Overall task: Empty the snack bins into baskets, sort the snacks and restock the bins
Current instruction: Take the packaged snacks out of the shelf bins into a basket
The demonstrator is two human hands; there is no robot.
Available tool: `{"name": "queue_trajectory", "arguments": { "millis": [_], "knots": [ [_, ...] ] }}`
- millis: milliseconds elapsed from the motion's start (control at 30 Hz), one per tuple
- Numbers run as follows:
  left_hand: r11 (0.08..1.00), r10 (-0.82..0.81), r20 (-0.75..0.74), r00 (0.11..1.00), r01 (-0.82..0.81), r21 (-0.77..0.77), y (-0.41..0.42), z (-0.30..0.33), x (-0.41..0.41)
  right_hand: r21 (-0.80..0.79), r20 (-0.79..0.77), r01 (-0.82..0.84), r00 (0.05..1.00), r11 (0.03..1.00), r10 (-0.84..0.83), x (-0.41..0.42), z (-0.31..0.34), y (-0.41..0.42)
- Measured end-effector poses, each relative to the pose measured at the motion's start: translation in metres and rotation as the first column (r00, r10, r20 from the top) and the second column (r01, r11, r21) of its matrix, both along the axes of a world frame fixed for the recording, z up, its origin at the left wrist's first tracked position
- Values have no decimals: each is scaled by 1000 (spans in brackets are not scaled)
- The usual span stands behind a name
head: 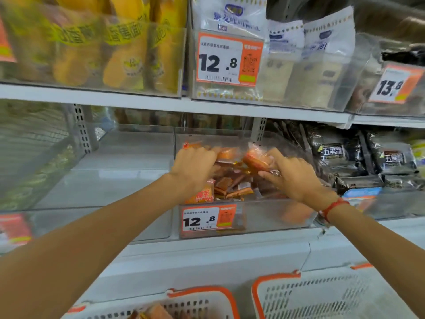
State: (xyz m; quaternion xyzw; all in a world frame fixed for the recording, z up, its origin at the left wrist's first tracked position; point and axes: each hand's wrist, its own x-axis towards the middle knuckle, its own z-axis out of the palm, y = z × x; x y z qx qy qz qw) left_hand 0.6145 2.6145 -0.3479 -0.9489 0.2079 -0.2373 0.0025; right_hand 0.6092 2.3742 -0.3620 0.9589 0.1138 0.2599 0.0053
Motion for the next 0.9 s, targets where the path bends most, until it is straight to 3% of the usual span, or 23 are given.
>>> {"name": "queue_trajectory", "arguments": {
  "millis": [133,200,367,500,567,733,800,900],
  "knots": [
    [956,-109,19,994,110,-270,21,9,-36,398,122,-144,987,906,103,-29,1,10],
    [927,-142,35,989,146,-345,30,14,-60,483,164,-192,978,854,127,-47,5,15],
    [864,-270,51,961,265,-428,59,11,-131,329,146,-293,955,898,259,-113,12,38],
    [865,-278,42,960,269,-424,97,0,-181,364,140,-423,906,830,401,-156,4,60],
    [916,-233,50,971,237,-325,113,-7,-195,425,64,-426,894,799,443,-165,-9,75],
    [999,32,-359,933,-39,-11,124,-24,-197,479,-323,-226,853,848,410,-163,-61,106],
    [995,82,-431,899,-52,81,121,-42,-192,546,-532,-106,722,831,442,-165,-82,113],
    [993,105,-631,768,-44,111,112,-69,-188,555,-779,75,396,828,486,-168,-99,114]
  ]
}}
